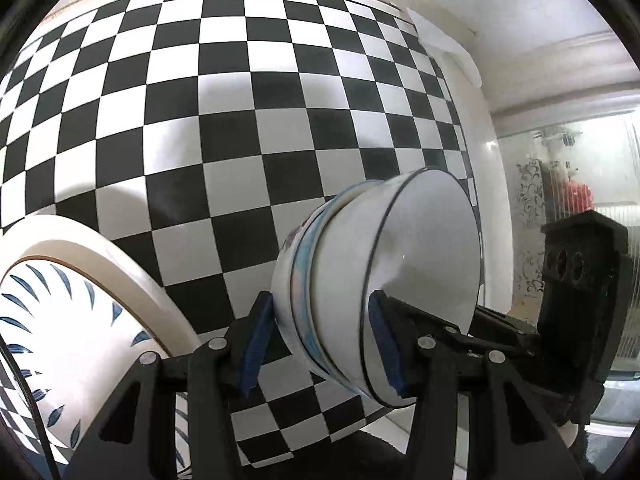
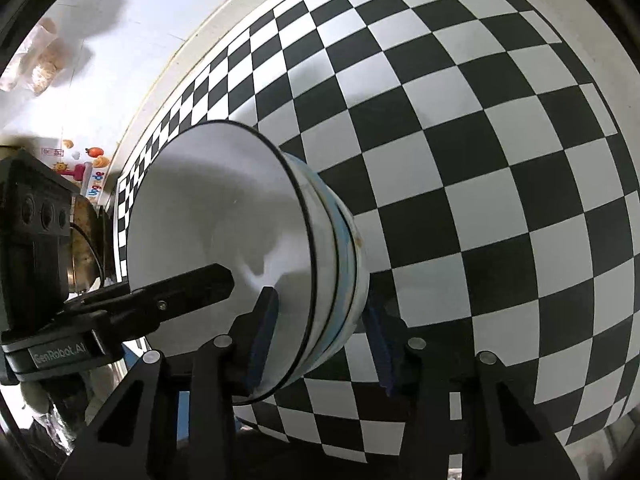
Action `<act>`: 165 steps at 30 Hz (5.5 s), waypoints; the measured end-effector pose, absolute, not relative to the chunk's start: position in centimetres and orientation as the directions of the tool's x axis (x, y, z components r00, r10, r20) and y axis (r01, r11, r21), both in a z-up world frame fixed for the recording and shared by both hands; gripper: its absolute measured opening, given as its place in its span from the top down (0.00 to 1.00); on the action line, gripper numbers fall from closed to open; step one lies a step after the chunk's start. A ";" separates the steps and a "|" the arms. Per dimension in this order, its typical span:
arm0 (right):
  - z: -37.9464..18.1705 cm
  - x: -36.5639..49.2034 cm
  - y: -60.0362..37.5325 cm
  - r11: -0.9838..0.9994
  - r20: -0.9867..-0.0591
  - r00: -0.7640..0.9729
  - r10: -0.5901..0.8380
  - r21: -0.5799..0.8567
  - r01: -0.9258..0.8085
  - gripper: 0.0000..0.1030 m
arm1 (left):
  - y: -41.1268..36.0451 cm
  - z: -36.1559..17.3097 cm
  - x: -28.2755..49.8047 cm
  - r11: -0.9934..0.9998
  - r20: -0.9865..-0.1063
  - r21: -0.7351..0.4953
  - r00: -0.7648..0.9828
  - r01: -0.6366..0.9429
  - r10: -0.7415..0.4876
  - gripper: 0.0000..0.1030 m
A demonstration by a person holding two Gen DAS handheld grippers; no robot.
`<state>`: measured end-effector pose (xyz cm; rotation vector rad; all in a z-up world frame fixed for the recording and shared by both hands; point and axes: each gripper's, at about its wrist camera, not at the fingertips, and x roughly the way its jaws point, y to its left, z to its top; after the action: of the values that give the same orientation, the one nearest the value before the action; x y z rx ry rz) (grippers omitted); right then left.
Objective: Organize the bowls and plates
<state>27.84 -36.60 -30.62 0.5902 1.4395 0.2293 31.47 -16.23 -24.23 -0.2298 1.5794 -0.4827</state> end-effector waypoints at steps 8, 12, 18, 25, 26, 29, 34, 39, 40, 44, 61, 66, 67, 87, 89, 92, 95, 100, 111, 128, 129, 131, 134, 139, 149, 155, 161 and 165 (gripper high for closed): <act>-29.7 28.0 -35.6 0.850 -0.864 0.160 0.477 0.500 0.167 0.59 | -15.2 -22.7 31.0 0.889 -0.899 -0.438 -0.039 0.131 -0.437 0.57; -28.6 28.4 -34.9 0.848 -0.857 0.169 0.487 0.510 0.146 0.59 | -14.2 -21.1 30.7 0.890 -0.898 -0.438 -0.009 0.122 -0.441 0.56; -25.9 29.1 -32.7 0.852 -0.847 0.193 0.495 0.517 0.084 0.59 | -11.0 -18.5 30.0 0.891 -0.891 -0.445 0.057 0.090 -0.451 0.56; -23.6 30.2 -28.3 0.856 -0.839 0.183 0.512 0.517 -0.021 0.59 | -6.2 -17.5 28.8 0.892 -0.886 -0.452 0.120 -0.004 -0.448 0.56; -23.4 30.3 -27.3 0.855 -0.838 0.180 0.516 0.518 -0.037 0.59 | -5.3 -17.6 28.5 0.892 -0.886 -0.451 0.130 -0.021 -0.445 0.56; -23.3 30.6 -24.9 0.853 -0.838 0.159 0.522 0.516 -0.080 0.59 | -3.1 -17.8 27.8 0.894 -0.890 -0.444 0.146 -0.062 -0.432 0.56; -24.0 30.8 -20.6 0.847 -0.842 0.110 0.527 0.510 -0.151 0.59 | 0.3 -19.1 26.5 0.893 -0.899 -0.430 0.154 -0.131 -0.411 0.56; -25.4 30.7 -17.2 0.845 -0.852 0.077 0.518 0.497 -0.197 0.59 | 2.7 -20.7 25.3 0.887 -0.903 -0.425 0.157 -0.179 -0.401 0.56; -25.7 30.7 -16.5 0.845 -0.854 0.071 0.516 0.494 -0.204 0.59 | 3.1 -21.0 25.1 0.888 -0.904 -0.422 0.158 -0.183 -0.397 0.56; -26.6 30.2 -14.7 0.848 -0.864 0.053 0.500 0.477 -0.230 0.59 | 3.9 -22.1 24.6 0.891 -0.911 -0.408 0.148 -0.200 -0.384 0.56; -27.1 29.9 -12.6 0.870 -0.890 0.052 0.454 0.429 -0.242 0.61 | 4.1 -22.6 24.2 0.913 -0.931 -0.362 0.131 -0.187 -0.342 0.57; -26.3 29.8 -12.8 0.886 -0.897 0.085 0.434 0.408 -0.221 0.62 | 4.5 -20.6 23.8 0.945 -0.952 -0.284 0.162 -0.160 -0.259 0.57; -25.8 29.6 -12.8 0.890 -0.899 0.100 0.426 0.397 -0.223 0.62 | 4.6 -19.9 23.6 0.954 -0.957 -0.257 0.175 -0.154 -0.230 0.57; -13.1 21.5 -13.0 0.985 -0.887 0.429 0.172 0.142 -0.101 0.14 | 6.2 -8.4 17.7 0.999 -0.880 -0.048 0.474 -0.018 -0.034 0.14; -12.4 20.7 -12.9 0.985 -0.882 0.439 0.171 0.149 -0.084 0.13 | 5.9 -7.8 17.2 0.999 -0.875 -0.046 0.483 -0.006 -0.038 0.14; -11.0 19.0 -12.9 0.989 -0.871 0.469 0.145 0.126 -0.072 0.13 | 5.6 -6.8 16.0 0.999 -0.864 -0.043 0.501 0.005 -0.040 0.14; -9.2 16.9 -13.2 0.991 -0.855 0.500 0.135 0.121 -0.061 0.13 | 5.2 -5.2 14.2 0.998 -0.849 -0.055 0.526 0.010 -0.052 0.14; -5.3 12.5 -13.9 0.993 -0.821 0.559 0.118 0.107 -0.053 0.12 | 4.1 -0.8 10.3 0.999 -0.805 -0.038 0.592 0.013 -0.038 0.14; 3.6 0.9 -15.5 0.994 -0.724 0.681 0.107 0.092 -0.058 0.10 | 2.8 5.4 0.5 1.000 -0.750 -0.009 0.662 -0.023 0.008 0.14; 9.3 -9.5 -16.7 0.993 -0.664 0.739 0.110 0.041 -0.111 0.09 | 0.7 8.7 -8.0 0.998 -0.720 0.000 0.693 -0.059 0.041 0.14; 9.4 -9.5 -16.8 0.993 -0.662 0.742 0.111 0.040 -0.112 0.09 | 0.7 8.7 -8.2 0.998 -0.718 0.000 0.694 -0.061 0.042 0.14; 9.7 -9.8 -17.1 0.993 -0.653 0.750 0.107 0.036 -0.111 0.09 | 0.7 8.9 -8.5 0.998 -0.713 -0.004 0.700 -0.066 0.044 0.14; 10.0 -9.9 -17.3 0.994 -0.644 0.758 0.100 0.027 -0.108 0.09 | 0.4 9.0 -8.9 0.998 -0.707 -0.003 0.706 -0.069 0.047 0.14; 9.9 -9.7 -17.5 0.994 -0.649 0.754 0.097 0.021 -0.109 0.08 | 0.3 9.0 -9.2 0.997 -0.704 -0.007 0.709 -0.071 0.046 0.14; 9.7 -9.7 -17.9 0.994 -0.655 0.749 0.096 0.017 -0.112 0.08 | 0.2 8.8 -9.2 0.997 -0.713 -0.009 0.700 -0.075 0.046 0.14; 9.4 -9.7 -18.2 0.994 -0.663 0.743 0.093 0.017 -0.109 0.08 | 0.0 8.7 -9.2 0.997 -0.716 -0.008 0.697 -0.073 0.045 0.14; 9.2 -9.5 -18.4 0.994 -0.666 0.740 0.089 0.016 -0.106 0.08 | -0.1 8.6 -9.1 0.997 -0.718 -0.010 0.695 -0.072 0.043 0.14; 9.1 -9.5 -18.5 0.994 -0.664 0.742 0.089 0.016 -0.105 0.08 | 0.0 8.6 -9.1 0.998 -0.718 -0.006 0.695 -0.070 0.045 0.14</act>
<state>-9.48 -18.49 9.09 -0.0225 0.7266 0.1060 -9.07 -0.04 8.56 -0.0337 0.8000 0.0640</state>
